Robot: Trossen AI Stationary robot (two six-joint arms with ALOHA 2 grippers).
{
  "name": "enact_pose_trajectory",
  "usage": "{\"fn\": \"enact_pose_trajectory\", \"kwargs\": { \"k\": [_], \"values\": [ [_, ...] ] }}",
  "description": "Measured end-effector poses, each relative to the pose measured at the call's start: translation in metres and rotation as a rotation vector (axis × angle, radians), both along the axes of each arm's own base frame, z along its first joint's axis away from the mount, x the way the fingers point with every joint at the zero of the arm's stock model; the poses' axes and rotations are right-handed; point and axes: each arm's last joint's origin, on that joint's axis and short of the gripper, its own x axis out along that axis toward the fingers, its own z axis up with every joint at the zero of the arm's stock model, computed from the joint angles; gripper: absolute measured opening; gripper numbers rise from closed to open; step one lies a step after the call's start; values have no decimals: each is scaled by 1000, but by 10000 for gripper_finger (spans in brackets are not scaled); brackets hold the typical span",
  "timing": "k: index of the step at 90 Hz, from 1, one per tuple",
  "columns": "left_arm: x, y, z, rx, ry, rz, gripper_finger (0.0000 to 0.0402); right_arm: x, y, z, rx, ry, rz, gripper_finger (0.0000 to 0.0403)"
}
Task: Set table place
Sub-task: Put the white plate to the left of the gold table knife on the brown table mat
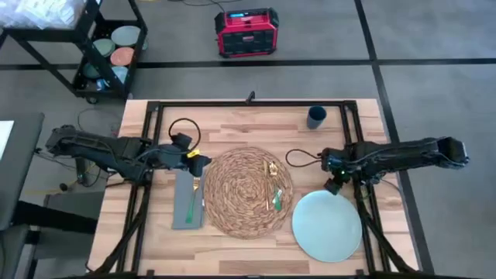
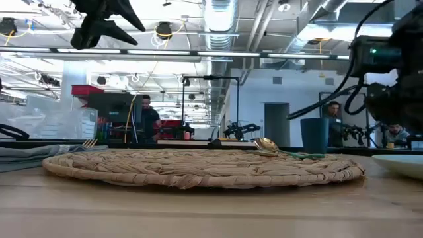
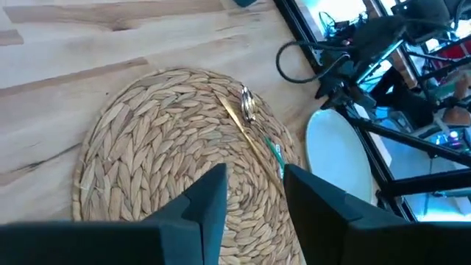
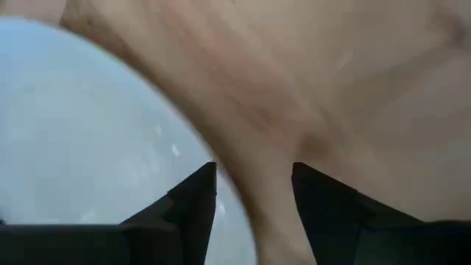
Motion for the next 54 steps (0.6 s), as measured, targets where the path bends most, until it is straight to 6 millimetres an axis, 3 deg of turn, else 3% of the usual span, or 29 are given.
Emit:
{"fn": "enact_pose_trajectory", "kwargs": {
  "k": [36, 45, 54],
  "values": [
    [-1, -1, -2, -9, 24, -34, 121, 12, 12, -12, 13, 70, 56, 161],
    [-2, -1, -2, -7, 36, -34, 121, 13, 13, -15, 16, 107, 37, 127],
    [-2, -1, -3, -6, 38, -34, 121, 14, 13, -16, 22, 105, 41, 55]
  ]
}}
